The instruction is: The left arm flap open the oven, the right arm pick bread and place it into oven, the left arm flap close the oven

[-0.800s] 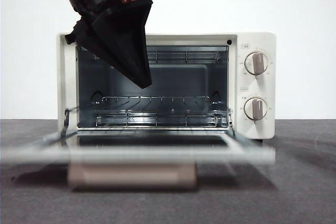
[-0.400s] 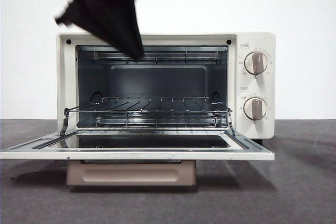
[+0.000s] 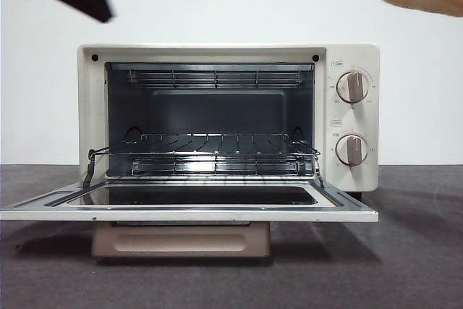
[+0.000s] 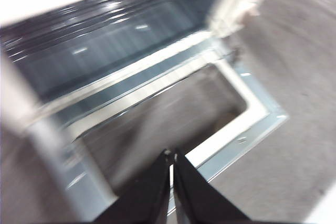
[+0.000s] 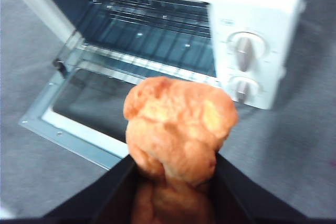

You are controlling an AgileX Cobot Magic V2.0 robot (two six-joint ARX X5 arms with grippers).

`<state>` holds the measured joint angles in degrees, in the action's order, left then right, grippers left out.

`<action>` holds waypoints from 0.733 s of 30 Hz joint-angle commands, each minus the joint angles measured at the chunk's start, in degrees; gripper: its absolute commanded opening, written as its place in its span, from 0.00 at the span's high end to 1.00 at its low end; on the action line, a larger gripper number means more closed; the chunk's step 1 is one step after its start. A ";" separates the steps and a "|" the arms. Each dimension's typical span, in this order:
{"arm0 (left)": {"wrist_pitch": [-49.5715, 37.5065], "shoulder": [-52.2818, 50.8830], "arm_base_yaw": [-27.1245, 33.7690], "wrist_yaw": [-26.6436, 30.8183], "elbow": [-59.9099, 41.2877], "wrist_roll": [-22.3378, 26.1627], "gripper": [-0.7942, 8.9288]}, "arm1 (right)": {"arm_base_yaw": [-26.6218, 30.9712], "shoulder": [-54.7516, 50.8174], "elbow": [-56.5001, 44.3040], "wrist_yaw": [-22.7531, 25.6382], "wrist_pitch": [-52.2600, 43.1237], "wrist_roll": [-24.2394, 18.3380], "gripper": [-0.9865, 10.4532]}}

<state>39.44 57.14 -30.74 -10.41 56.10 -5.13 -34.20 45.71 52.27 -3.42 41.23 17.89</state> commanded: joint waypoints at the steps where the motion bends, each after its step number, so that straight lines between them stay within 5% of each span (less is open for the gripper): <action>1: 0.22 -4.22 2.21 0.11 -2.84 -0.33 0.90 | -0.63 1.99 1.09 -2.36 -2.32 1.05 0.76; 13: 6.60 -18.93 8.46 0.11 -10.93 -0.46 0.90 | -7.85 16.31 1.09 -5.99 -16.48 6.05 0.76; 22: 7.39 -20.92 8.44 0.11 -10.91 -0.48 0.90 | -8.92 32.59 1.09 -0.96 -34.82 10.27 0.76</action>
<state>47.11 35.94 -22.20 -10.39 44.91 -5.50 -42.68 77.17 52.36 -4.97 7.55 26.85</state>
